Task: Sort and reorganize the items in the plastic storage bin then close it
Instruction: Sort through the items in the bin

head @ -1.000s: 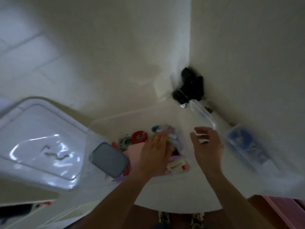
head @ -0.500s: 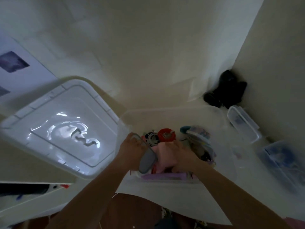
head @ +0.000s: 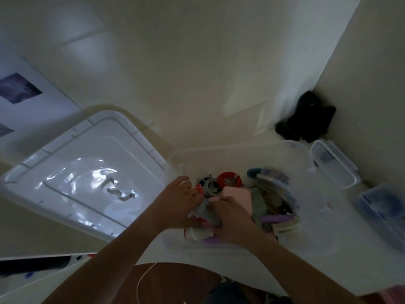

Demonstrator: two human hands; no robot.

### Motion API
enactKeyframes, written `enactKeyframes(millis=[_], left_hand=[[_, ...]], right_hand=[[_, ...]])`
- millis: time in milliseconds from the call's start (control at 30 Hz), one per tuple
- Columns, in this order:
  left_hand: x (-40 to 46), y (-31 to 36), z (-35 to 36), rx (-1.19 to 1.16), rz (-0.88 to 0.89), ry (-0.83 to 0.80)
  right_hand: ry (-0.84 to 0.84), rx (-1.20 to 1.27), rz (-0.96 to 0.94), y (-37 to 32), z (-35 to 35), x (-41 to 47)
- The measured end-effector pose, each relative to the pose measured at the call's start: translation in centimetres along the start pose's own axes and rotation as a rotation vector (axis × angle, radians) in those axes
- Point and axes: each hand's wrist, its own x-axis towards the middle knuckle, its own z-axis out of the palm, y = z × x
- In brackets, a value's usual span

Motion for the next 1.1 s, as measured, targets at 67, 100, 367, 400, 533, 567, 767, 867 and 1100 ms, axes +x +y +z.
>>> enactKeyframes(millis=[67,100,367,400,533,567,767,867,1100], left_hand=[[-1.0,-0.6,1.0,-0.051,-0.032,0.149],[-1.6,-0.9,1.6,-0.065,-0.073,0.191],[-3.2,-0.8,3.3,-0.192,-0.432,0.289],[-3.3,-1.0,3.3,-0.225,-0.465,0.305],[-4.2,-1.0,2.6,-0.33,-0.52,0.338],[-4.3,-0.6,2.3,-0.337,-0.521,0.38],[-2.2,2.6,-1.1,-0.569,-0.509,0.75],[0.9,3.4,-2.2,-0.641,-0.479,0.843],[8.2,4.5,-4.1,-0.636,-0.39,0.835]], right_hand=[[0.129,0.127,0.088,0.0,-0.1,-0.1],[0.205,0.174,0.118,0.3,-0.2,-0.2],[0.383,0.301,0.132,1.2,-2.5,-0.2],[0.409,0.358,0.156,1.2,-2.5,-0.3],[0.503,0.909,0.296,1.4,-3.9,-1.2],[0.512,1.064,0.339,1.4,-4.3,-1.4],[0.519,1.68,0.456,0.5,-6.4,-2.5],[0.562,1.65,0.449,0.3,-7.6,-2.9],[0.679,1.365,0.436,2.1,-13.0,-3.7]])
